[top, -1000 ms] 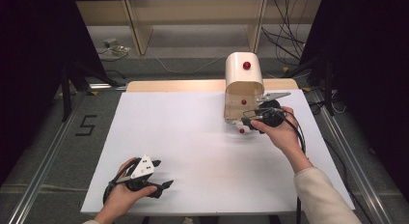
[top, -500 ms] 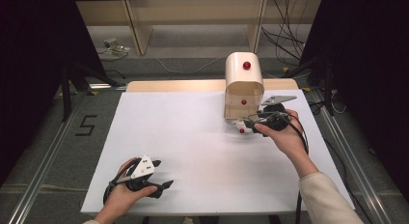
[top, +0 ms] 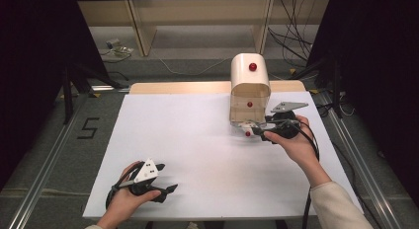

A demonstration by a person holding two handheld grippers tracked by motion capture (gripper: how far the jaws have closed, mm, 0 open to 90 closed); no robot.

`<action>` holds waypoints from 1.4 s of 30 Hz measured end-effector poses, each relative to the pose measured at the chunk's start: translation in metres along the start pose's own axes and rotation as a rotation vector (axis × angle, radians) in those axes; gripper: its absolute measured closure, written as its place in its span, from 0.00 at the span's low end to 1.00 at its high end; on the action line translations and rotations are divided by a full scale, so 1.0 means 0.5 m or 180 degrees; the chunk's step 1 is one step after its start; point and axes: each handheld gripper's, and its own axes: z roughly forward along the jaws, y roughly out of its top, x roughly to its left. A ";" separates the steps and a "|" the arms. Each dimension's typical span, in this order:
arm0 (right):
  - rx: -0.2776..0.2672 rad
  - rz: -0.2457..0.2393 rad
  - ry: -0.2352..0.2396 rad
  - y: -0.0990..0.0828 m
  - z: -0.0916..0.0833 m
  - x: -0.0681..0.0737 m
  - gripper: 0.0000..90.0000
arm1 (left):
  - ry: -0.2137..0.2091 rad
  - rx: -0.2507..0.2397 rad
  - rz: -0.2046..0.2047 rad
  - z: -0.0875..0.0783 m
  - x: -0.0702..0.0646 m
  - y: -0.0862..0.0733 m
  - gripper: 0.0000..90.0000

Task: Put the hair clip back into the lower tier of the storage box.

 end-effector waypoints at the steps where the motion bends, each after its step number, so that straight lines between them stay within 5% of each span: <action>1: -0.0010 -0.0005 0.0003 -0.003 -0.003 0.000 0.34 | 0.0000 0.0000 -0.0003 0.000 0.000 0.000 0.21; 27: -0.0228 0.0056 0.0095 -0.084 -0.051 0.002 0.24 | -0.0003 -0.0009 -0.0063 0.002 -0.001 -0.003 0.21; 42: -0.0344 -0.0014 0.0114 -0.159 -0.083 0.014 0.22 | -0.0010 -0.0006 -0.0095 0.005 -0.002 -0.004 0.20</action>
